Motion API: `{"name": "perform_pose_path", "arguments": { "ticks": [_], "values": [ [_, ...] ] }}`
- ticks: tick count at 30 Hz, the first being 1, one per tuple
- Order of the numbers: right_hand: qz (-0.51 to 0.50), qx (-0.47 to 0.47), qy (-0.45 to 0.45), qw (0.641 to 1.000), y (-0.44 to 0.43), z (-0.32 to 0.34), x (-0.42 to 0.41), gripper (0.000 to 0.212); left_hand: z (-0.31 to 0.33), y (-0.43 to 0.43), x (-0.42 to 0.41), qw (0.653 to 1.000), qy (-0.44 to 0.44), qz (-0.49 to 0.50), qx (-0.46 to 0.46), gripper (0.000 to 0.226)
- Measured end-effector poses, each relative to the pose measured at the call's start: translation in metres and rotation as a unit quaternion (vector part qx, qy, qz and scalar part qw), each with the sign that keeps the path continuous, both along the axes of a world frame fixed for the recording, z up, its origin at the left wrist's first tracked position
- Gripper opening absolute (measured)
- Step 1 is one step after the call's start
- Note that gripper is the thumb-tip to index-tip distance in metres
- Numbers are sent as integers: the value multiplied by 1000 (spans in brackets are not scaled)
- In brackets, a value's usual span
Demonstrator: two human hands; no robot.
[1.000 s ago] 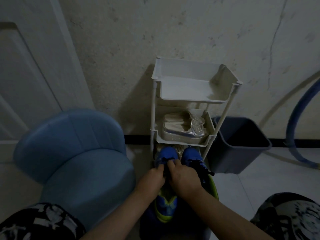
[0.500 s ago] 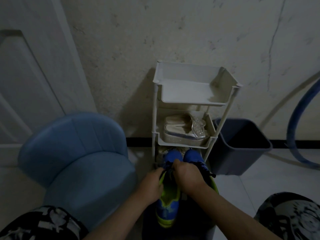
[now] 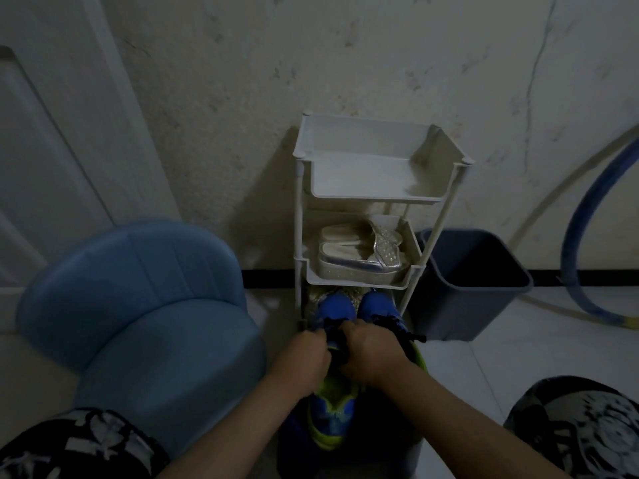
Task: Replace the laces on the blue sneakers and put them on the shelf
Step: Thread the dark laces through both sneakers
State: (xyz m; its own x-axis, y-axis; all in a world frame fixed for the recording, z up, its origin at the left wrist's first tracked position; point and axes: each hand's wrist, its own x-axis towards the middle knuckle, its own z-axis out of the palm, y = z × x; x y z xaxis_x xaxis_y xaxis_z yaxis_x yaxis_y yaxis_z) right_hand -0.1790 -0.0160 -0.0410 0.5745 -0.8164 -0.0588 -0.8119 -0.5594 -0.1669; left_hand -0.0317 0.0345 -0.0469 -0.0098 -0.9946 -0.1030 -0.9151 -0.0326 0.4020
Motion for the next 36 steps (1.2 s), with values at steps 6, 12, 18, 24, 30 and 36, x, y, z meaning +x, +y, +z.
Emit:
{"name": "perform_pose_path", "arguments": {
  "ticks": [6, 12, 18, 24, 30, 36],
  "values": [
    [27, -33, 84, 996, -4, -1, 1, 28, -5, 6, 14, 999, -12, -45, -27, 26],
    [45, 51, 13, 998, -9, 1, -12, 38, -6, 7, 15, 998, 17, -55, -30, 28],
    [13, 73, -60, 995, -20, 31, -31, 39, 14, 8, 25, 995, 88, -2, 43, 37],
    [15, -5, 121, 993, -7, 22, -28, 35, 26, 2, 20, 943, 126, 147, 272, 67],
    [12, -40, 139, 989, -8, 15, -21, 23, 4, 3, 8, 924, 212, 233, 217, 46],
    [-13, 5, 5, 1000, -14, 20, -24, 23, 10, -3, 6, 847, 430, 284, 135, 15]
  ]
}}
